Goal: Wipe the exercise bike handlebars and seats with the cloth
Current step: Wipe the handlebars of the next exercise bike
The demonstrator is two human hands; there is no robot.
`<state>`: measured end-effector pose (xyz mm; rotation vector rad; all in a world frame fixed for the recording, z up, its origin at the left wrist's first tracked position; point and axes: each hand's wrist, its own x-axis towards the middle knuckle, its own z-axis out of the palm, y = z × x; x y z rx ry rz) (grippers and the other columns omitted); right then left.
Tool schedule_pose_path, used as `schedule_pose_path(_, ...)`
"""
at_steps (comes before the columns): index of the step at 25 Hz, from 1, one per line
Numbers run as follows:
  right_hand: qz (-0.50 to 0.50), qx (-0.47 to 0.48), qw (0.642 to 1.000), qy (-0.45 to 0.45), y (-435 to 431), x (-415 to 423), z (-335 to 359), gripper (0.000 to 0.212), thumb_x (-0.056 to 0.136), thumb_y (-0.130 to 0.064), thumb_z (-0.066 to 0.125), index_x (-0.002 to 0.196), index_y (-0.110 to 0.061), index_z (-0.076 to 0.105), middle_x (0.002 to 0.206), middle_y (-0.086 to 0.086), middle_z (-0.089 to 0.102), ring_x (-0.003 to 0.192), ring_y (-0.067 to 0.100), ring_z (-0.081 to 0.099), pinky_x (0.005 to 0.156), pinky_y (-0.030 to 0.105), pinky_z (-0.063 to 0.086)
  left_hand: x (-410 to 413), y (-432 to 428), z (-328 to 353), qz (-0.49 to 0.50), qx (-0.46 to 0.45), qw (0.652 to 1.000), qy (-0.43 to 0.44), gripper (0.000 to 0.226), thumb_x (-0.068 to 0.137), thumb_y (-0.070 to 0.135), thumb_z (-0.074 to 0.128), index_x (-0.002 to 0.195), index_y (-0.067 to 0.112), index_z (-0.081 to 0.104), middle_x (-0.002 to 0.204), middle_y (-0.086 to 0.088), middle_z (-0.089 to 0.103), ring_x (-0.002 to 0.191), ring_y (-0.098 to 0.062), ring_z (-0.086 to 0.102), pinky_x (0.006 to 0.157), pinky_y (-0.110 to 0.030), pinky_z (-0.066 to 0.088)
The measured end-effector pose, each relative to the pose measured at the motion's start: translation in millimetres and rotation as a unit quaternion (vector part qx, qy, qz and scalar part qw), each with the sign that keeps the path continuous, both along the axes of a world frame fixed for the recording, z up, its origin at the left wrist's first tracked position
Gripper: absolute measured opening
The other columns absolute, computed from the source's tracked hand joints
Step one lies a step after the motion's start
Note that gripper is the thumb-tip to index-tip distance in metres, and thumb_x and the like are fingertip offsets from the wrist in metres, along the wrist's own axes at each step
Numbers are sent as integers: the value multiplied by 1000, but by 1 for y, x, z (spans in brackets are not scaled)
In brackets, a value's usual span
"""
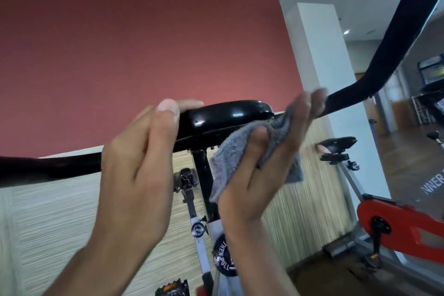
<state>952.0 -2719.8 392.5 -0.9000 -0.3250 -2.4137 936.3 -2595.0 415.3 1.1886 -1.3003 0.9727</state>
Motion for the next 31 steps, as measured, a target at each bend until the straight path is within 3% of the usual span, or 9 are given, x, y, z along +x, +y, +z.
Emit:
schedule_pose_path(4, -189, -103, 976, -35, -40, 23, 22, 45, 110, -35, 22, 155, -29, 19, 157, -2, 26, 147, 26, 18, 121, 51, 14, 16, -27, -22, 73, -85, 990, -90, 38, 104, 26, 32, 126, 20, 63, 127, 14, 61, 122, -15, 56, 99, -42, 47)
schedule_pose_path(7, -223, -91, 967, -80, -65, 45, 29, 58, 110, -27, 36, 158, -32, 5, 162, -19, 10, 150, 14, 16, 119, 49, 23, 33, -43, -28, 146, -125, 968, -163, 40, 100, 16, 39, 140, 15, 46, 143, 4, 45, 136, -16, 41, 105, -62, 37)
schedule_pose_path(11, -220, -60, 967, -118, -74, 61, 35, 73, 106, -16, 50, 159, -28, 1, 159, -17, 12, 150, 12, 18, 119, 50, 29, 60, -61, -30, 189, -164, 941, -226, 51, 98, 16, 44, 148, 13, 32, 152, -17, 30, 146, -31, 26, 114, -65, 25)
schedule_pose_path(14, -193, -44, 975, -102, -74, 68, 33, 75, 107, -15, 48, 158, -30, -5, 156, -15, 14, 150, 10, 14, 122, 45, 24, 85, -56, -31, 191, -154, 928, -279, 60, 99, 14, 45, 153, 23, 21, 155, -11, 21, 152, -22, 15, 114, -67, 24)
schedule_pose_path(17, -152, -25, 985, -82, -72, 72, 27, 80, 104, -8, 48, 157, -34, -7, 150, 7, 24, 150, 11, 15, 123, 43, 21, 98, -54, -32, 183, -132, 923, -311, 73, 101, 13, 44, 159, 29, 3, 162, 5, 7, 154, -19, 5, 113, -70, 23)
schedule_pose_path(19, -103, -22, 992, -68, -66, 74, 24, 72, 104, -7, 46, 156, -31, 2, 150, 16, 21, 149, 15, 17, 123, 45, 21, 99, -57, -31, 178, -136, 923, -313, 76, 99, 12, 45, 159, 29, 1, 161, -2, 9, 154, -18, 3, 112, -71, 23)
schedule_pose_path(24, 20, -9, 1000, -19, -61, 86, 15, 67, 105, -9, 42, 153, -10, -4, 156, -25, 9, 150, -3, 7, 126, 36, 12, 95, -58, -33, 158, -137, 932, -295, 64, 96, 10, 47, 151, 21, 16, 154, -18, 13, 153, -16, 3, 114, -69, 22)
schedule_pose_path(27, 35, 2, 998, 46, -68, 91, 4, 70, 105, -14, 43, 154, -21, -7, 155, -25, 9, 151, 6, 18, 126, 36, 16, 94, -54, -33, 158, -123, 931, -305, 67, 97, 10, 46, 154, 24, 14, 159, -6, 12, 154, -16, 3, 117, -67, 20)
schedule_pose_path(31, 42, 8, 989, 142, -68, 78, -12, 77, 103, -7, 49, 157, -23, -4, 154, -31, 13, 147, 5, 26, 121, 25, 23, 89, -51, -36, 163, -123, 937, -283, 58, 96, 10, 47, 146, 16, 18, 152, -15, 19, 152, -21, 8, 122, -57, 14)
